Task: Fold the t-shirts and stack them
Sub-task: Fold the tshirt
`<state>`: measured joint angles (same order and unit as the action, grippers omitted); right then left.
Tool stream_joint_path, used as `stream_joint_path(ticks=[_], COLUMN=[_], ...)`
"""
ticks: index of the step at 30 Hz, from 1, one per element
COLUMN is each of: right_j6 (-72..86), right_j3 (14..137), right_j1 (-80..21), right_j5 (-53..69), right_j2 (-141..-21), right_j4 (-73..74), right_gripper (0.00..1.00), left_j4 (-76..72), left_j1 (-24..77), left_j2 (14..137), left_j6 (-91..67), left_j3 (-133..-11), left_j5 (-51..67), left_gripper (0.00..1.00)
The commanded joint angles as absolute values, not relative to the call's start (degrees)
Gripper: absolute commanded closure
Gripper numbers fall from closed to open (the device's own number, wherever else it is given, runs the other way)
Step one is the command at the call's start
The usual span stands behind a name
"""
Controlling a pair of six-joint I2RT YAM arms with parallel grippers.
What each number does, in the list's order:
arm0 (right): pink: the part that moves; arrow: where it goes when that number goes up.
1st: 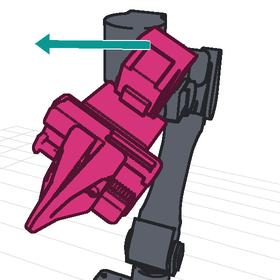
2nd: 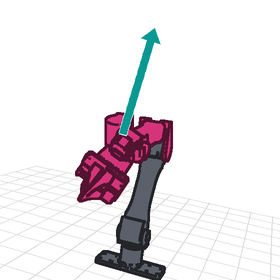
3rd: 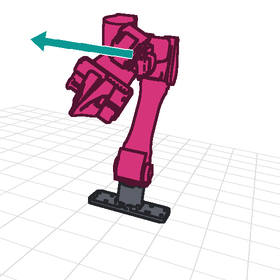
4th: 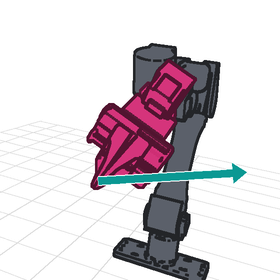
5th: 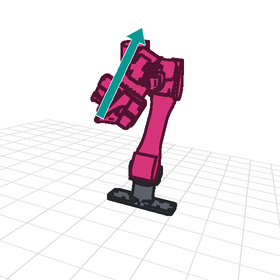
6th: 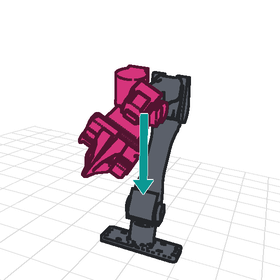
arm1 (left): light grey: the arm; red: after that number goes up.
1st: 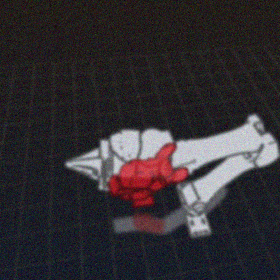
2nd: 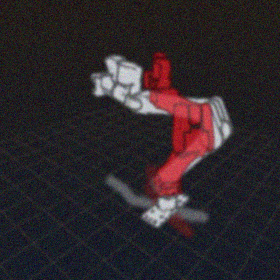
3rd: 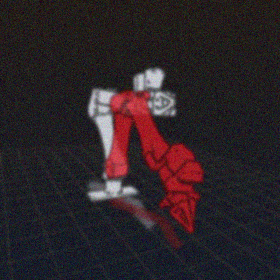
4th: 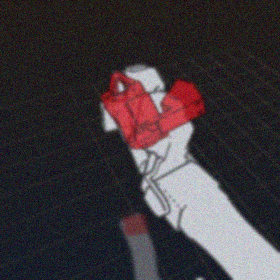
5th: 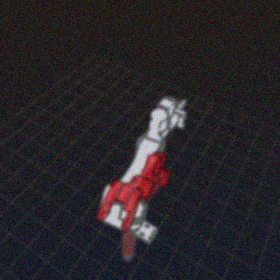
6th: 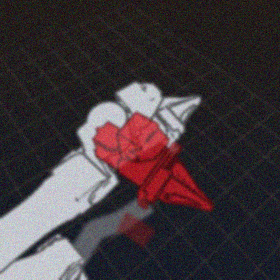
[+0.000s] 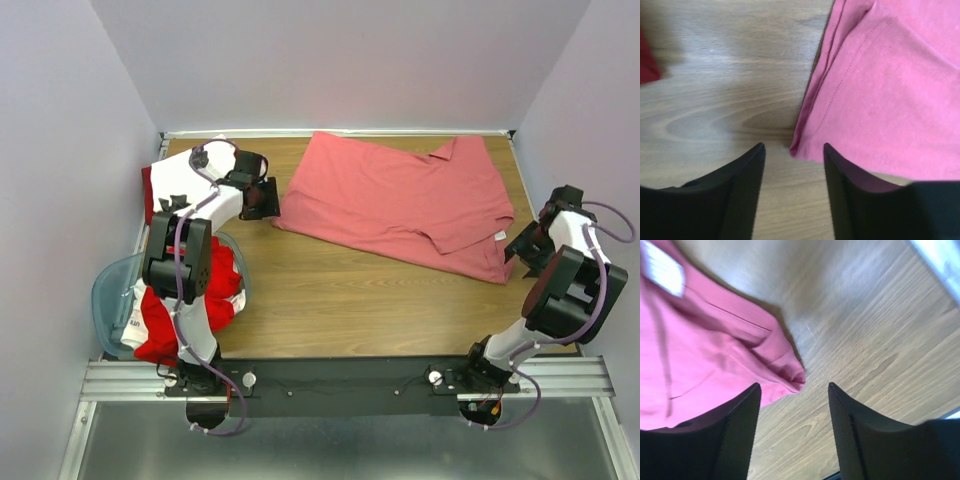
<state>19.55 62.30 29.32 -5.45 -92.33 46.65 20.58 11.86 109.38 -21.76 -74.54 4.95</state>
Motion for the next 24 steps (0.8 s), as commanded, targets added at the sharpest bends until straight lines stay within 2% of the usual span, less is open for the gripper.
stream_joint_path(ticks=[1, 6, 15, 20, 24], right_j6=[18.2, 18.7, 27.4, 29.0, 28.0], right_j3=[66.3, 69.2, 70.1, 68.5, 66.5], right_j1=[28.6, 20.6, 2.4, 0.1, 0.2], right_j5=[-7.7, -5.7, 2.0, 1.3, 1.4], right_j2=[-87.2, -83.8, -91.7, -95.4, -97.6], right_j4=[47.7, 46.3, 39.7, 37.5, 36.7], right_gripper=[0.36, 0.36, 0.4, 0.44, 0.53], left_j4=[24.1, 25.0, 23.0, 19.3, 17.8], left_j1=[12.3, 15.5, 26.5, 29.4, 29.4], left_j2=[104.2, 101.6, 107.5, 111.4, 113.5], left_j6=[-20.7, -21.5, -21.8, -23.9, -24.3], left_j3=[-76.2, -78.7, -85.7, -84.2, -81.7], left_j5=[1.5, -0.7, 2.5, 6.9, 8.3], left_gripper=[0.34, 0.25, 0.25, 0.25, 0.25])
